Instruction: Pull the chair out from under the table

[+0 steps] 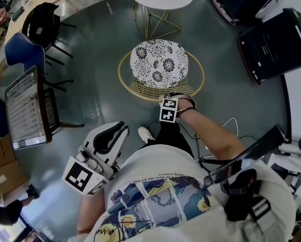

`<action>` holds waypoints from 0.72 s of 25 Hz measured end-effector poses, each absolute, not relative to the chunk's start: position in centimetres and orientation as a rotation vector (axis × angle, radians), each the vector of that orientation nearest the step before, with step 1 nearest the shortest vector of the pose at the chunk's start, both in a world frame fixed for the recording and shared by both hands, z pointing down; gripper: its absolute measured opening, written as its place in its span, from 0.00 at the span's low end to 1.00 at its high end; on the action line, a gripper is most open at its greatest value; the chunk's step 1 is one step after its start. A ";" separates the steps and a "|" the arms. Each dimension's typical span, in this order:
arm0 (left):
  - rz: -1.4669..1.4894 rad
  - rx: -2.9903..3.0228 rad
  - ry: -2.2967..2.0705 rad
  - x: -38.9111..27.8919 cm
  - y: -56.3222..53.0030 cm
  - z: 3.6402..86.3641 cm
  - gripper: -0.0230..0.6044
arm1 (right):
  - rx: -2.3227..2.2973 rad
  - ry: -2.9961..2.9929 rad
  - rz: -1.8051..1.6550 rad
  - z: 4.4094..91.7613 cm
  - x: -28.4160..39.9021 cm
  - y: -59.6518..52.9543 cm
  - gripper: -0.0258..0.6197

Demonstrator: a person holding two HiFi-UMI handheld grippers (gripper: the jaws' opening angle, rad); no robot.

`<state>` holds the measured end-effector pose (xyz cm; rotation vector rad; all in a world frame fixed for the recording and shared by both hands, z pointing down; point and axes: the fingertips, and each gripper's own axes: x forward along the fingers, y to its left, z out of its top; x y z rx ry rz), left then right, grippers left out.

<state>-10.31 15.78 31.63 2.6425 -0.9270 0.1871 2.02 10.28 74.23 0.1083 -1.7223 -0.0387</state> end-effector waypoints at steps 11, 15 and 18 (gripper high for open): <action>0.169 2.652 -0.916 -11.6 16.3 31.5 0.09 | 0.185 -1.788 0.059 70.6 0.8 10.1 0.13; 0.156 2.660 -0.922 -12.4 16.4 31.3 0.09 | 0.201 -1.811 0.053 68.4 0.7 10.5 0.13; 0.143 2.661 -0.929 -13.0 16.6 31.3 0.09 | 0.217 -1.833 0.047 66.3 0.7 10.9 0.13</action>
